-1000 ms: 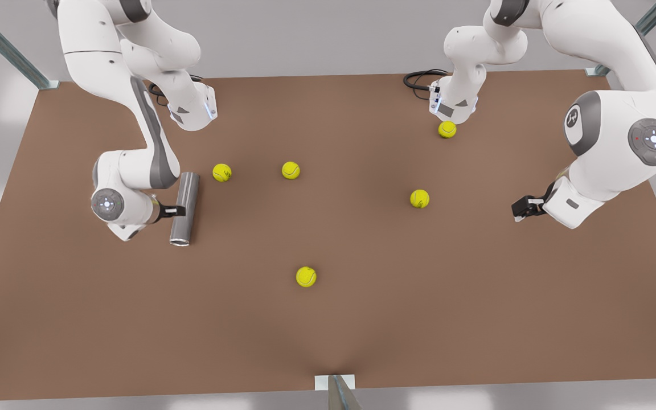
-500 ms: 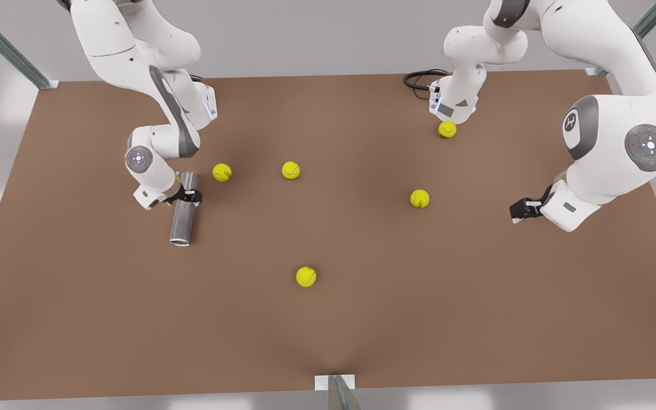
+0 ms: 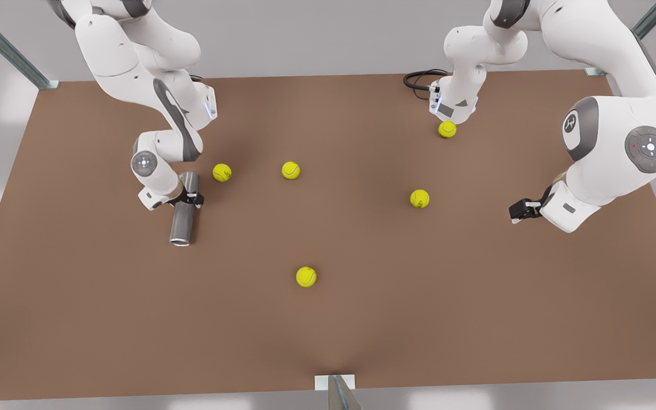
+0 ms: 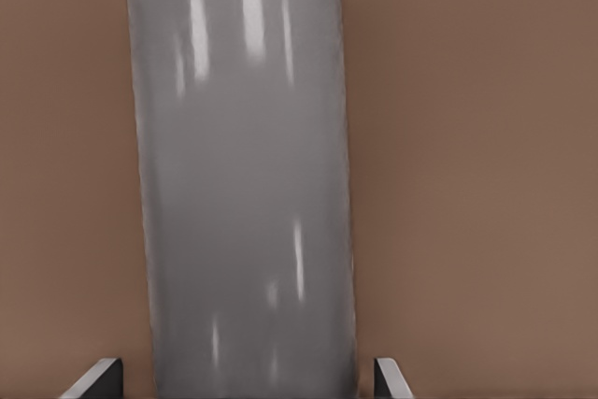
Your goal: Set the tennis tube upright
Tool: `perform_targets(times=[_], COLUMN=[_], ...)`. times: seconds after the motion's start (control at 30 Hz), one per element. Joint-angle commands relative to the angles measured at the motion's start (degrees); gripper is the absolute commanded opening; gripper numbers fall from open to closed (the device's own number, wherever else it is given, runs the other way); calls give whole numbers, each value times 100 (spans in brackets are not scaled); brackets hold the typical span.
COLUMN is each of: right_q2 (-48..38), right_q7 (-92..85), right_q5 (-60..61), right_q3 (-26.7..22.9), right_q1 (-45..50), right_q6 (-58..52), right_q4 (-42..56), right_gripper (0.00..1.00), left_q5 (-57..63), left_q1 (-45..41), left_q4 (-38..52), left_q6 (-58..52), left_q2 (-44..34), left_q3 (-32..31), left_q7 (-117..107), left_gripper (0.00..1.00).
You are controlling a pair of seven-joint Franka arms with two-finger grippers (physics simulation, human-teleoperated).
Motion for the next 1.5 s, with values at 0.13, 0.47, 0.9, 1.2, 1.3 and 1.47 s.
perform_targets(times=[0.13,0.47,0.9,1.2,1.3,1.47], right_q2=[321,409,76,-515,381,2148], right_q7=[132,114,35,-2583,-3488,-6036], right_q5=[13,13,-4,-75,-14,48], right_q3=[0,-8,0,-26,-26,-8], right_q1=[-13,-48,-66,-180,110,619], right_q6=[46,28,-876,-3460,-4032,-4823], right_q4=[93,172,524,2623,3897,6727], right_gripper=[100,100,57,57,57,57], left_q5=[2,2,-7,-16,-16,-16], left_q1=[-5,-5,-5,-23,-23,-40], left_q4=[3,3,12,12,12,29], left_q6=[-11,-55,-55,-64,-90,-81], left_q2=[11,2,2,-7,-24,-42], left_q3=[-7,2,2,-7,-7,-33], left_q7=[-27,-27,-36,-36,-44,-132], left_gripper=[100,100,100,100,100,100])
